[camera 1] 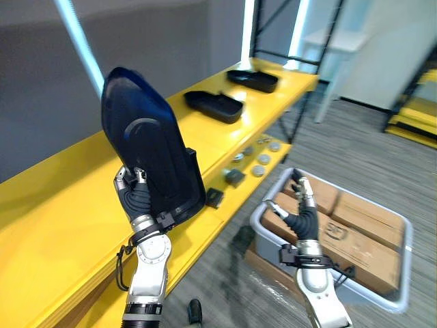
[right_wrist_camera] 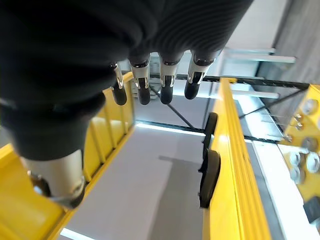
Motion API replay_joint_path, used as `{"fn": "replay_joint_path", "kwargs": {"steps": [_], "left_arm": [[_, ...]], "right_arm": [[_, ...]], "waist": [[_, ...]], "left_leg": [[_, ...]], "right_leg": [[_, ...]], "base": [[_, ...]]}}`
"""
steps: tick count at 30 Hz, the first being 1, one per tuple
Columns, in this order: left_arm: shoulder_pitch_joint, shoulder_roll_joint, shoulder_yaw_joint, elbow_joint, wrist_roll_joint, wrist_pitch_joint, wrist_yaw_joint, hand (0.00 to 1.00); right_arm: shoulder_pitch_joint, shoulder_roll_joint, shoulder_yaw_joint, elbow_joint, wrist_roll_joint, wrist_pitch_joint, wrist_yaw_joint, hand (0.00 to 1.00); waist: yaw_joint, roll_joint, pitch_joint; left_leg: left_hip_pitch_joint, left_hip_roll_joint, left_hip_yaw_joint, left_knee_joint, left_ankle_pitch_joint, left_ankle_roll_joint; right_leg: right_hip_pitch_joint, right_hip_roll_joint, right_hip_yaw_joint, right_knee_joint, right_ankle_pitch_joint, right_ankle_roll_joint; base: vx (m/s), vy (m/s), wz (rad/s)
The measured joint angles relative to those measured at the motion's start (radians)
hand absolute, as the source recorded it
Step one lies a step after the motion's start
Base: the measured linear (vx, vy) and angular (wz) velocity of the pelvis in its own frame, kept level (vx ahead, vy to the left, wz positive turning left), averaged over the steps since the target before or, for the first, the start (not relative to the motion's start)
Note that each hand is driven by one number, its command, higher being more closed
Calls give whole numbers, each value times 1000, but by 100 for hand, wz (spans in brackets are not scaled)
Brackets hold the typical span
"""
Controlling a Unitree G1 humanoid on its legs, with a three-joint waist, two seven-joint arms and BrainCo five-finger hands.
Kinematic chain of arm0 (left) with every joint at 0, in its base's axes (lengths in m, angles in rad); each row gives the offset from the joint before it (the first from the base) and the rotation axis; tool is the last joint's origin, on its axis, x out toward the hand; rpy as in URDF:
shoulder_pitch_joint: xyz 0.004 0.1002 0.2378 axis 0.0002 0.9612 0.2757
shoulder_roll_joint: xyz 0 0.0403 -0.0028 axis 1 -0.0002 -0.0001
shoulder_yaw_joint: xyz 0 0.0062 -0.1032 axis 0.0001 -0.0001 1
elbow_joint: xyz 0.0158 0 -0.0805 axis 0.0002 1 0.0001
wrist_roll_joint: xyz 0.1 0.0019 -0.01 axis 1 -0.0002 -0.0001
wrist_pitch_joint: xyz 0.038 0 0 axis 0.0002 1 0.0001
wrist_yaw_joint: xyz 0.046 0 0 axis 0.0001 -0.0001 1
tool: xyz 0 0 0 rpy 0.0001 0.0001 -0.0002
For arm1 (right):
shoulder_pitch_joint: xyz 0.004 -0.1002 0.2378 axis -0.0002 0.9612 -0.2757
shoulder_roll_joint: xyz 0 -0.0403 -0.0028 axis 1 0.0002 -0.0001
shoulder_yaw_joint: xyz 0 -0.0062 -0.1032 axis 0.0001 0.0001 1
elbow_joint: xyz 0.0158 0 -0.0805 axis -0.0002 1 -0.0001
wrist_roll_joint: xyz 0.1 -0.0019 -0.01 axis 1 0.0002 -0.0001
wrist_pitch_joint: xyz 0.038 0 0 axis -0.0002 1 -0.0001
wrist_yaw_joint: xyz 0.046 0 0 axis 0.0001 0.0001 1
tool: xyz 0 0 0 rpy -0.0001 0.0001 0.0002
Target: Walk over and take plastic housings, then place them on the shelf
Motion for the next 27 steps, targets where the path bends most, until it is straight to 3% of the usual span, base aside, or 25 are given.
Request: {"fn": "replay_joint_path", "kwargs": {"steps": [1,2,3,4,5,6,7,8,9,10,11,13,15,16,17,18,19,22,27], "left_arm": [[25,1,12,-39,62,11,13,100],[40,2,14,-67,88,15,18,100],[73,7,18,-132,137,20,21,100],[89,14,20,-178,180,21,21,100],[89,11,14,-194,199,18,21,100],[88,12,6,-208,203,15,15,100],[86,18,6,-218,202,3,7,100],[85,39,13,-240,198,-7,4,100],[86,51,22,-250,192,-11,7,100],[86,70,33,-253,169,-22,11,100],[88,71,32,-253,139,-31,1,100],[95,65,29,-253,93,-53,-19,100],[93,70,22,-258,61,-76,-40,100],[95,73,6,-259,35,-93,-53,100],[102,74,0,-261,11,-103,-71,100],[108,77,1,-269,-1,-104,-76,100],[133,58,2,-277,-25,-110,-93,100],[188,45,11,-326,-57,-132,-145,100],[186,44,24,-277,-209,-131,-247,100]], "right_arm": [[1,2,0,-1,3,-4,-3,0],[0,4,0,-1,9,-6,-3,0],[1,21,-1,-1,33,-7,0,0],[4,51,-9,-2,44,-7,2,0],[3,61,-24,-2,45,-7,3,0],[2,65,-39,-2,51,-7,4,0],[2,72,-53,-2,55,-7,4,0],[-7,84,-71,-2,66,-8,5,0],[-14,94,-76,-2,68,-8,6,0],[-33,103,-80,-2,71,-9,9,0],[-46,100,-83,-2,71,-10,13,0],[-69,98,-93,-3,69,-10,16,0],[-94,96,-121,-12,61,-10,15,0],[-98,93,-153,-28,52,-10,9,0],[-102,91,-178,-42,37,-10,5,0],[-108,89,-180,-45,37,-10,2,0],[-110,71,-183,-45,36,-9,3,0],[-117,59,-196,-76,36,-9,15,0],[-112,48,-286,-156,40,-9,56,0]], "waist": [[-4,-3,-1],[3,-5,-1],[30,-10,-3],[34,-23,0],[26,-17,-4],[17,-18,-3],[12,-20,-2],[2,-33,4],[-1,-40,3],[-7,-45,4],[-7,-45,6],[-6,-45,9],[-10,-46,8],[-10,-48,7],[-6,-62,6],[-6,-75,6],[-4,-61,5],[17,-43,-7],[-6,-41,-5]], "left_leg": [[10,39,160,58,-30,7],[6,38,174,83,-46,17],[-7,16,163,120,-87,6],[-3,-38,137,129,-122,12],[-2,-78,87,126,-139,22],[12,-122,30,112,-142,29],[37,-160,-29,92,-144,31],[71,-195,-106,58,-145,35],[78,-209,-144,45,-144,41],[98,-231,-221,17,-137,50],[128,-248,-283,-7,-128,60],[168,-275,-375,-30,-120,42],[176,-289,-460,-36,-119,23],[179,-300,-516,-38,-118,11],[188,-320,-554,-40,-123,-3],[193,-334,-567,-36,-128,-11],[198,-321,-587,-25,-140,-36],[185,-248,-591,-27,-163,-72],[180,-227,-625,-42,-157,-100]], "right_leg": [[22,-18,-51,11,-16,21],[22,-34,-66,23,-23,30],[24,-85,-92,74,-55,44],[49,-147,-137,153,-77,63],[52,-211,-153,289,-63,63],[41,-285,-141,455,-35,8],[17,-337,-85,604,33,-99],[-44,-354,64,769,107,-169],[-94,-335,147,840,75,-130],[-168,-272,254,906,3,-107],[-215,-219,304,875,-60,-103],[-258,-164,364,731,-121,-96],[-306,-86,510,517,-135,-82],[-318,-44,622,377,-127,-71],[-310,-46,664,258,-55,-44],[-305,-56,675,221,25,-37],[-268,-49,647,191,45,-18],[-191,34,613,12,115,-50],[-154,56,554,-35,125,-57]], "base": [[199,89,112],[213,122,80],[221,182,74],[298,228,114],[275,208,165],[271,222,183],[253,228,210],[241,164,183],[241,37,195],[254,-68,186],[269,-78,180],[282,-104,163],[261,-184,154],[246,-269,140],[206,-237,127],[257,-305,92],[174,-201,51],[184,-175,8],[113,-86,30]]}}
